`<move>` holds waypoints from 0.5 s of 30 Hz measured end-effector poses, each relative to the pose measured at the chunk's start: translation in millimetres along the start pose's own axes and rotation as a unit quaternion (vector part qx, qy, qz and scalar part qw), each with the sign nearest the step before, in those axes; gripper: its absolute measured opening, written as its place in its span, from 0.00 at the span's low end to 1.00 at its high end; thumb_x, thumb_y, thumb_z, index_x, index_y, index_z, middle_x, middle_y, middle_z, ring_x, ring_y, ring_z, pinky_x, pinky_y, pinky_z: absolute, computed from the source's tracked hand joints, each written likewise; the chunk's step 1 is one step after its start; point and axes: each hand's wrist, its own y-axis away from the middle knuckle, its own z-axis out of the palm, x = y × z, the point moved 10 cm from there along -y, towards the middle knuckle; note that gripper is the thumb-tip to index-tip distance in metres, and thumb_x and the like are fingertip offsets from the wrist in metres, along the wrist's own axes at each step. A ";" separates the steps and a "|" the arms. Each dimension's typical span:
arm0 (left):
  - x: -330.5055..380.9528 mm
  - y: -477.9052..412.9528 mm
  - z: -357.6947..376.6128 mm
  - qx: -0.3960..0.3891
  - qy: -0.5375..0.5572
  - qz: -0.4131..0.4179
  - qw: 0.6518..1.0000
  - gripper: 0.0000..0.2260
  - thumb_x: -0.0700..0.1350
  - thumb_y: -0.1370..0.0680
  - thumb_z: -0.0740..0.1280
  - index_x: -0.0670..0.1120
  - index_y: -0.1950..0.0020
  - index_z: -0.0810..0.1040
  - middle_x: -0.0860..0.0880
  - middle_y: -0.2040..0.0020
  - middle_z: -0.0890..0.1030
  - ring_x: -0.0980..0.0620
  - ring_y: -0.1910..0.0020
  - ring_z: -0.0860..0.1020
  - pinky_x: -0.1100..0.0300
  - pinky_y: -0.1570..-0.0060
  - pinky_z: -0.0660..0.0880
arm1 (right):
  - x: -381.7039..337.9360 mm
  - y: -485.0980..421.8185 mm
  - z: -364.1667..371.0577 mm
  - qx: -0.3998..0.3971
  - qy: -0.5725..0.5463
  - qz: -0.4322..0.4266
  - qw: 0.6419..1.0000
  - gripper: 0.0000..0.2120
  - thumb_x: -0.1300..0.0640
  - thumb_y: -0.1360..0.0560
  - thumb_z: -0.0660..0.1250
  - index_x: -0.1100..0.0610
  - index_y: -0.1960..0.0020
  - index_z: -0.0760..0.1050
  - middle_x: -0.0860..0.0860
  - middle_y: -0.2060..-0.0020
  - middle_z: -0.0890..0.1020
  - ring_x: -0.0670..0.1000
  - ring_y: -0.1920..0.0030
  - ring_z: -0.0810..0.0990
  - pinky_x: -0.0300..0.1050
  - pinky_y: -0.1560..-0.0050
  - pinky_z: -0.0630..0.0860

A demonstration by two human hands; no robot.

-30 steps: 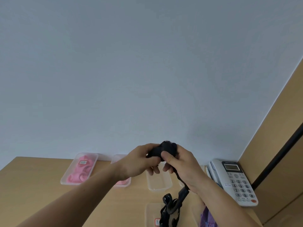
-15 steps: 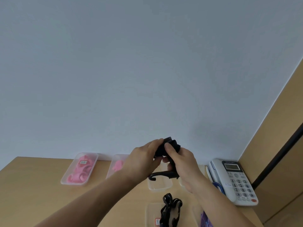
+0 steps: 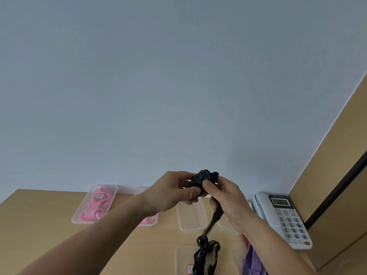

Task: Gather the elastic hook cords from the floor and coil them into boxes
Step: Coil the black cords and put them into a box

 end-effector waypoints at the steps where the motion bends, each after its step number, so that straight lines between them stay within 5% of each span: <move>1: 0.0 -0.9 -4.7 0.032 -0.011 0.008 0.999 0.15 0.42 0.24 0.71 0.48 0.37 0.80 0.46 0.50 0.86 0.51 0.55 0.82 0.57 0.52 0.78 | 1.5 -0.9 0.6 0.006 -0.006 0.009 1.000 0.19 0.38 0.33 0.73 0.53 0.54 0.83 0.54 0.62 0.84 0.49 0.73 0.70 0.39 0.70 0.69; 5: 6.0 2.1 -17.5 0.159 -0.129 0.033 0.978 0.17 0.44 0.27 0.75 0.53 0.39 0.79 0.54 0.50 0.85 0.57 0.53 0.84 0.56 0.47 0.80 | 3.7 -4.1 8.3 0.010 -0.061 0.028 0.998 0.22 0.36 0.35 0.75 0.53 0.52 0.83 0.53 0.65 0.81 0.50 0.71 0.71 0.42 0.72 0.68; 8: 23.5 9.6 -13.2 0.220 -0.284 0.103 0.928 0.18 0.44 0.27 0.76 0.50 0.39 0.79 0.55 0.50 0.80 0.57 0.54 0.79 0.66 0.52 0.75 | 0.4 -5.0 14.3 0.016 -0.081 0.021 0.996 0.26 0.35 0.36 0.76 0.55 0.50 0.81 0.55 0.62 0.79 0.51 0.70 0.71 0.43 0.73 0.67; 11: 36.8 15.3 -0.5 0.217 -0.357 0.163 0.894 0.17 0.45 0.26 0.74 0.49 0.38 0.78 0.56 0.49 0.74 0.57 0.54 0.75 0.76 0.55 0.67 | 0.0 -5.8 13.1 0.046 -0.090 0.019 0.995 0.21 0.39 0.33 0.74 0.53 0.48 0.80 0.54 0.57 0.83 0.52 0.65 0.75 0.43 0.70 0.68; 15: 37.0 13.6 7.1 0.173 -0.386 0.158 0.892 0.17 0.43 0.26 0.72 0.49 0.37 0.77 0.56 0.47 0.75 0.56 0.51 0.77 0.67 0.50 0.72 | 3.9 -3.0 8.1 0.065 -0.089 0.023 0.994 0.24 0.42 0.35 0.74 0.54 0.45 0.78 0.51 0.58 0.83 0.49 0.62 0.78 0.43 0.68 0.69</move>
